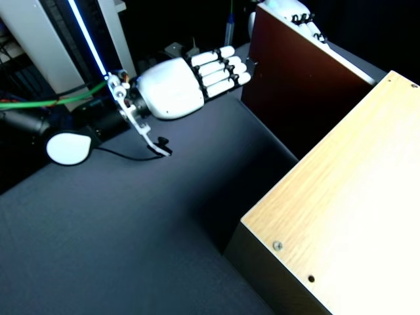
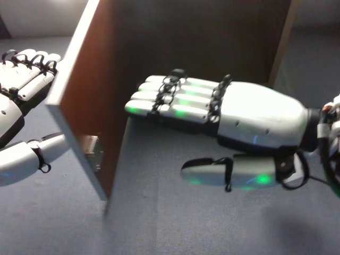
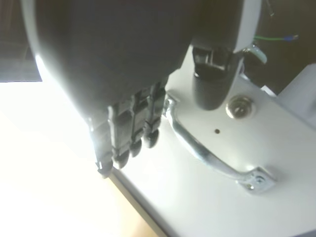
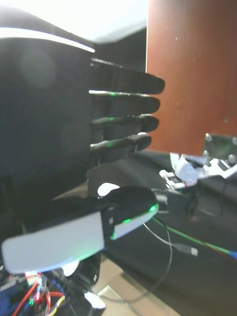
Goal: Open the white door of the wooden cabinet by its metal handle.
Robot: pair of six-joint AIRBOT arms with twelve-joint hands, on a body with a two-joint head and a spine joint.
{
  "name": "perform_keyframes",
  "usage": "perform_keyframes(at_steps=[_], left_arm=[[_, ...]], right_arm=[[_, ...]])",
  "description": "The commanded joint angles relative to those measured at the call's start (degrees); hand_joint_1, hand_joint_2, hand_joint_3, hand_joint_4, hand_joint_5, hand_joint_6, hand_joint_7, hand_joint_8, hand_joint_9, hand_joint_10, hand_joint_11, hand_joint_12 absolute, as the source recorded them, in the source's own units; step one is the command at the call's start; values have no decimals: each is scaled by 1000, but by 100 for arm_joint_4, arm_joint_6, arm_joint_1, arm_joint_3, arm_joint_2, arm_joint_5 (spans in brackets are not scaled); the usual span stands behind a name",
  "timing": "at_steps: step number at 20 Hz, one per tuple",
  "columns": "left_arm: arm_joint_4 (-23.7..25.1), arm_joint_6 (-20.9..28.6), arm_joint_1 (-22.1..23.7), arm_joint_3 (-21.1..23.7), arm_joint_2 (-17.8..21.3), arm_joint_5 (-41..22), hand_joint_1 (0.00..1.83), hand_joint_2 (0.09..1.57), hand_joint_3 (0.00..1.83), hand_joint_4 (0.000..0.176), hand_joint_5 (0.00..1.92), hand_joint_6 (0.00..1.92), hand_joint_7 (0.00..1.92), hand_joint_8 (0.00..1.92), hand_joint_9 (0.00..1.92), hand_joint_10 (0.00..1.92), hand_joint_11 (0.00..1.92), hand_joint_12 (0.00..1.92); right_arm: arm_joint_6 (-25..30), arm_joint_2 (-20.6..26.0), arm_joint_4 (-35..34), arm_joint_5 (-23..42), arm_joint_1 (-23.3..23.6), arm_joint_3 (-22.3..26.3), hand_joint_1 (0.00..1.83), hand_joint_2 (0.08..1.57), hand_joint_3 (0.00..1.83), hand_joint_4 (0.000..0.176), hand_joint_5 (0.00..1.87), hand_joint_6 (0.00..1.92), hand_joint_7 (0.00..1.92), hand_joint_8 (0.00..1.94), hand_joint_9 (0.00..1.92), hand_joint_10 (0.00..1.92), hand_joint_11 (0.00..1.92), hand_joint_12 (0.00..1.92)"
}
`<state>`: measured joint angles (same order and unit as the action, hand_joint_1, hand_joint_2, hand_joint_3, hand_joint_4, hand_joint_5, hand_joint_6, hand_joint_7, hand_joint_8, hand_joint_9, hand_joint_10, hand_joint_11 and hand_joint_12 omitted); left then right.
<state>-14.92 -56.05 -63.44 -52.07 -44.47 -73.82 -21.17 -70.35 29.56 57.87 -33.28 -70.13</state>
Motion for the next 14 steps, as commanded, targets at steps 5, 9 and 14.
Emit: perform_keyframes(at_steps=[5,9,14], left_arm=[[-27,7,27,10,20,-870,0,1563,28,0,129,0,105,0,96,0,107,85],[-34,21,15,11,24,-880,0,1571,63,0,131,8,121,8,114,10,124,99],[-35,38,15,12,24,-905,0,1571,112,0,86,0,69,0,61,0,14,56]], right_arm=[[-220,345,-867,772,-34,3,304,1436,1,0,47,2,2,0,0,0,30,16],[-348,480,-1081,827,-158,27,218,1458,7,0,52,3,0,0,0,0,75,42],[-348,512,-1103,825,-233,36,309,1450,0,0,66,7,34,7,0,0,109,74]])
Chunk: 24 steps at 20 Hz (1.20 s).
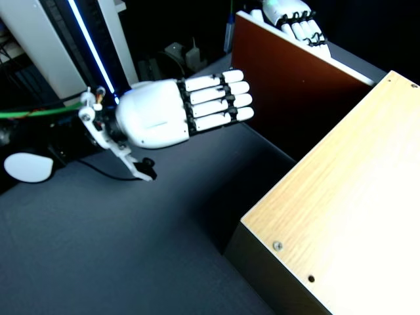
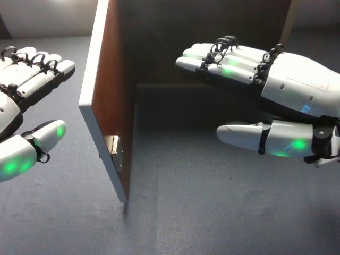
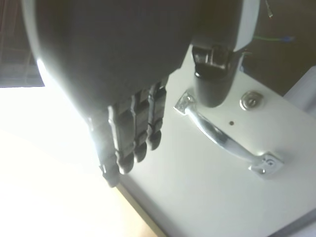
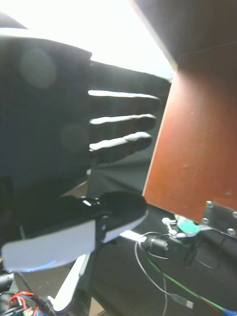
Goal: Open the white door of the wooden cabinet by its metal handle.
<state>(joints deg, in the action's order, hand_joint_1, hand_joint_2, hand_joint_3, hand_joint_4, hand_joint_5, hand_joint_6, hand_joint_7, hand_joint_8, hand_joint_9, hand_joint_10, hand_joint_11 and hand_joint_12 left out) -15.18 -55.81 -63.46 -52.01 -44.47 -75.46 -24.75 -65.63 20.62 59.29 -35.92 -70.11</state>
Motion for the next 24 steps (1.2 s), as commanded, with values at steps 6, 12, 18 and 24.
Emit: perform_keyframes(at_steps=[6,12,18,24], left_arm=[[-8,16,9,19,24,-755,0,1571,123,0,103,5,47,5,36,6,12,22],[-22,30,-11,28,27,-777,0,1571,111,0,97,0,60,3,66,6,41,29],[-24,43,-18,34,26,-796,0,1571,116,0,87,0,26,0,28,0,16,18],[-24,56,-35,52,29,-860,0,1571,57,0,86,3,13,2,13,2,19,18]], right_arm=[[10,165,-294,684,-59,77,433,1426,0,0,98,1,35,1,5,0,86,105],[10,279,-374,686,-155,118,295,1443,7,0,81,4,25,3,13,3,117,141],[2,397,-428,720,-243,174,213,1455,6,0,61,2,23,4,48,3,126,307],[-92,604,-842,1100,-578,301,206,1458,3,0,108,4,74,6,70,3,0,362]])
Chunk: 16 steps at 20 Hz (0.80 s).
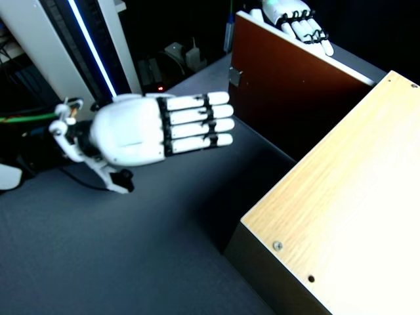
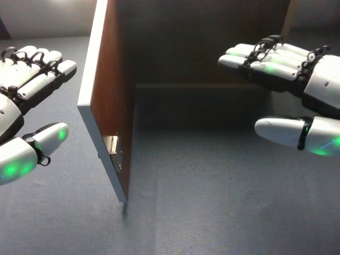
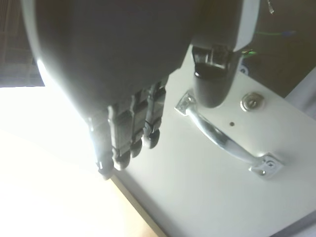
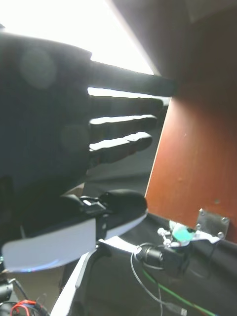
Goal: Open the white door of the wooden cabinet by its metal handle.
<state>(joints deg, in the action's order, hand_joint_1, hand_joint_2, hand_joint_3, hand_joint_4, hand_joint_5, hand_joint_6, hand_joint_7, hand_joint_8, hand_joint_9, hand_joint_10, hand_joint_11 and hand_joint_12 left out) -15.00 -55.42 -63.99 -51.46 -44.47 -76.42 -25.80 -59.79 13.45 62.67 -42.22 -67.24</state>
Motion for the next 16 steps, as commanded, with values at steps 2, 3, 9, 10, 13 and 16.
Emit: perform_keyframes(at_steps=[2,3,9,10,13,16], left_arm=[[-41,24,12,-1,27,-772,0,1571,68,0,82,0,12,1,15,2,18,18],[-41,31,10,3,26,-788,0,1571,69,0,80,0,13,1,17,3,22,19],[-41,113,-83,31,26,-981,0,1571,77,0,68,1,22,5,34,8,42,27],[-41,121,-90,38,27,-1012,0,1571,79,0,67,1,23,5,31,6,34,24],[53,215,-116,64,33,-1108,0,1565,28,0,92,4,57,5,82,9,64,39],[302,359,-116,84,38,-1104,0,1571,50,0,110,5,69,3,81,1,55,37]], right_arm=[[-44,88,-303,882,-71,51,213,1459,1,0,122,1,71,2,62,2,0,359],[-53,133,-438,988,-172,73,189,1472,5,0,111,2,56,3,30,8,0,267],[-117,293,-982,1526,-618,222,220,1459,0,0,140,2,98,4,67,3,0,302],[-134,307,-1051,1604,-685,251,211,1459,0,0,119,4,79,4,46,3,0,233],[-195,414,-1322,1944,-956,370,188,1456,0,0,75,0,54,2,14,1,5,150],[-281,601,-1550,2205,-1117,458,135,1458,1,0,76,1,56,1,23,2,20,182]])
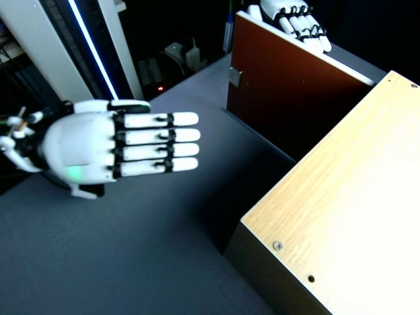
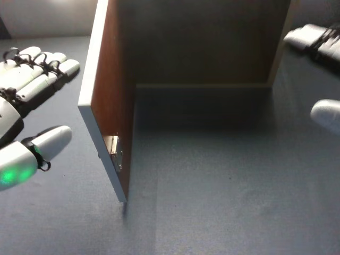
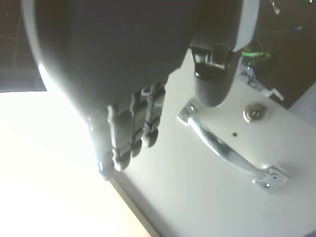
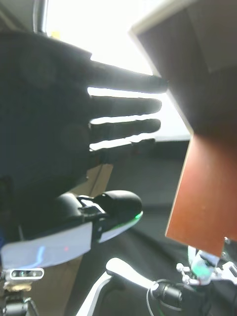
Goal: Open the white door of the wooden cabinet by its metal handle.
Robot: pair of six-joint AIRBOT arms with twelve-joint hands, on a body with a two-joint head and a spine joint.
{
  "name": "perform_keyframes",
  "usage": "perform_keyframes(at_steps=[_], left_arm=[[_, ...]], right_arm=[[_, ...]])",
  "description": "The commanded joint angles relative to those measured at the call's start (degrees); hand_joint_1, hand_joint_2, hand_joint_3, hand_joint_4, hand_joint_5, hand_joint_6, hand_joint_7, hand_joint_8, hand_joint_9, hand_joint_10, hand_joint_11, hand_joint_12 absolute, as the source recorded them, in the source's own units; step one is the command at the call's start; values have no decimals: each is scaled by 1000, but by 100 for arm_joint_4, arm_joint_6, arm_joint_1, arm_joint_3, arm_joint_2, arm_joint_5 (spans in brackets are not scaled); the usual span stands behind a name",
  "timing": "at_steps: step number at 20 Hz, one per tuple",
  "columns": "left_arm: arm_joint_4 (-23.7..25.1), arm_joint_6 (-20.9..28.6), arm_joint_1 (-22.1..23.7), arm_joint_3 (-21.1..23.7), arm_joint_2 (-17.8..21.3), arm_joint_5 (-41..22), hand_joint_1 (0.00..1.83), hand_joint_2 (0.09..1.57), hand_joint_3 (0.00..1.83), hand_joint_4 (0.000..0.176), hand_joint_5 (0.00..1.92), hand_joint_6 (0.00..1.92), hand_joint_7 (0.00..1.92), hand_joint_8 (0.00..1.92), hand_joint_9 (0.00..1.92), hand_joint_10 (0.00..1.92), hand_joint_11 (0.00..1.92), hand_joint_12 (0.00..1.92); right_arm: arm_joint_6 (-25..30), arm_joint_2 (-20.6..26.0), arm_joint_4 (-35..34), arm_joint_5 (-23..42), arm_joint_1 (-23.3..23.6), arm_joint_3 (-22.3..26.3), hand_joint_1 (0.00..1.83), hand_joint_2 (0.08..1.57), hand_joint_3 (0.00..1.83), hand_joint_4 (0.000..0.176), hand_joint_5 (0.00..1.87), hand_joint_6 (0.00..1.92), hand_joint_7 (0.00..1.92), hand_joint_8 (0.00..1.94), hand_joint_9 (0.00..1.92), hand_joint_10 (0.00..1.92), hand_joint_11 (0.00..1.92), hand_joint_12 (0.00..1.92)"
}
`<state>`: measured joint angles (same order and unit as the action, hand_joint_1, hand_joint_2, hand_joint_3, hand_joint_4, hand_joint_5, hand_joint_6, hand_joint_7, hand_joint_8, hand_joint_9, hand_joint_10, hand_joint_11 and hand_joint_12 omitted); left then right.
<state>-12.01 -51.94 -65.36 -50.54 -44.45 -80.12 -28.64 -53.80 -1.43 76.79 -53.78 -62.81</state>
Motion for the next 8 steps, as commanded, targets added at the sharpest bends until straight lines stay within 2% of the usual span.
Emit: perform_keyframes(at_steps=[1,3,4,5,6,8], left_arm=[[82,43,33,0,36,-735,0,1571,69,0,112,5,67,2,76,0,62,41],[177,50,70,15,39,-739,0,1571,55,0,126,5,87,5,96,5,79,53],[181,50,81,9,37,-756,0,1571,44,0,111,0,72,0,74,0,84,64],[162,50,81,6,37,-786,0,1571,44,0,111,0,72,0,74,0,84,64],[125,50,69,7,38,-841,0,1570,41,0,122,4,70,0,67,0,77,63],[27,50,19,16,53,-968,0,1571,141,0,111,1,56,0,64,2,45,64]], right_arm=[[-8,10,-96,826,22,22,156,1455,0,0,66,0,41,1,13,1,6,192],[-13,10,-105,829,19,22,219,1456,0,0,85,3,53,2,8,1,0,238],[-13,10,-110,829,19,22,347,1431,0,0,96,2,78,3,44,5,0,343],[-13,9,-117,834,13,24,347,1431,0,0,96,2,78,3,44,5,0,343],[-13,9,-135,855,-3,31,404,1422,0,0,107,3,92,3,72,7,0,423],[-16,32,-197,940,-65,66,375,1433,3,0,149,10,120,7,83,5,0,375]])
